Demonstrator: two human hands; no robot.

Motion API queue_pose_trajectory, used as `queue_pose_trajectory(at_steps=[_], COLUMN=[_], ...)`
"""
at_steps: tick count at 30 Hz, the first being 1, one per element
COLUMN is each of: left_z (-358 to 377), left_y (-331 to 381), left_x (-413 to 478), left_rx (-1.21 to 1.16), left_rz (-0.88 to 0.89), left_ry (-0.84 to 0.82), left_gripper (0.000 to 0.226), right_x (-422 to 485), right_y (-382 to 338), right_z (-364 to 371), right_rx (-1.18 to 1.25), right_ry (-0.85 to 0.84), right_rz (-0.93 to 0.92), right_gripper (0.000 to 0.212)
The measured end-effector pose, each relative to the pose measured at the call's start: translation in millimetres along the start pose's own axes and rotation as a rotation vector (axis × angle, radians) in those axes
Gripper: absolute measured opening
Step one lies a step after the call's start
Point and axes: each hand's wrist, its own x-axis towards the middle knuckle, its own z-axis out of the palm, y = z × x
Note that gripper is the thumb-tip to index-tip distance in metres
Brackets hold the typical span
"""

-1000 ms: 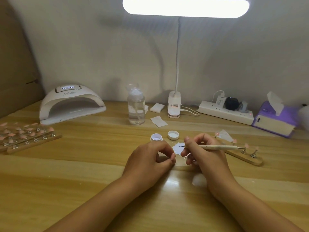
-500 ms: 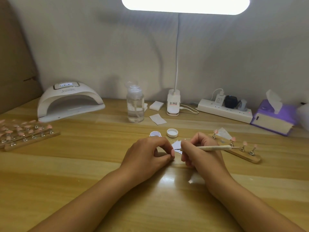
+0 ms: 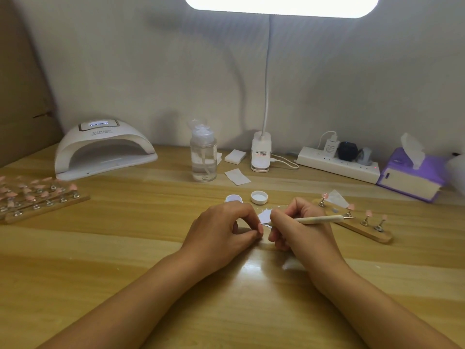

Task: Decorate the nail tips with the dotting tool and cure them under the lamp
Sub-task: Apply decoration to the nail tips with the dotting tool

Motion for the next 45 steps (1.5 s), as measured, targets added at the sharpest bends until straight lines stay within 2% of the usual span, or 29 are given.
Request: queue_pose_trajectory(at_steps=[15,21,25,31,38,45], left_z=[1.6,1.5,1.1,0.9,1.5,1.0], left_y=[-1.1,-1.3,-1.0,-1.3,-1.8,-1.4], left_x=[0.6,0.0,0.6,0.0,0.8,-0.3], left_rx=[0.001,-0.012,-0.028,-0.024,-0.029,-0.018], left_rz=[0.009,0.007,0.009,0.011,0.009,0.006], left_ry=[0.015,0.013,0.006,0.006,0.004,0.006], left_gripper=[0.009,0.009,0.010,0.008,0.009,0.009], right_x=[-0.4,-3.1,-4.7,-4.1,-2.2,-2.4], right_y=[0.7,-4.6,-7.3,-5.9,-2.2,-2.5], right_z=[0.2,-0.7,-3.1,-0.4,0.7,1.6], right_rx=[-0.032,0.040,0.120,0.072,-0.028,-0.039], right_ry=[-0.005,0.005,0.045,0.035,0.007,0.011], right_rz=[-0.004,-0.001,-0.020,-0.027,-0.012,-0.014], right_gripper=[0.022,0.021,0.027,0.034,0.020,0.020])
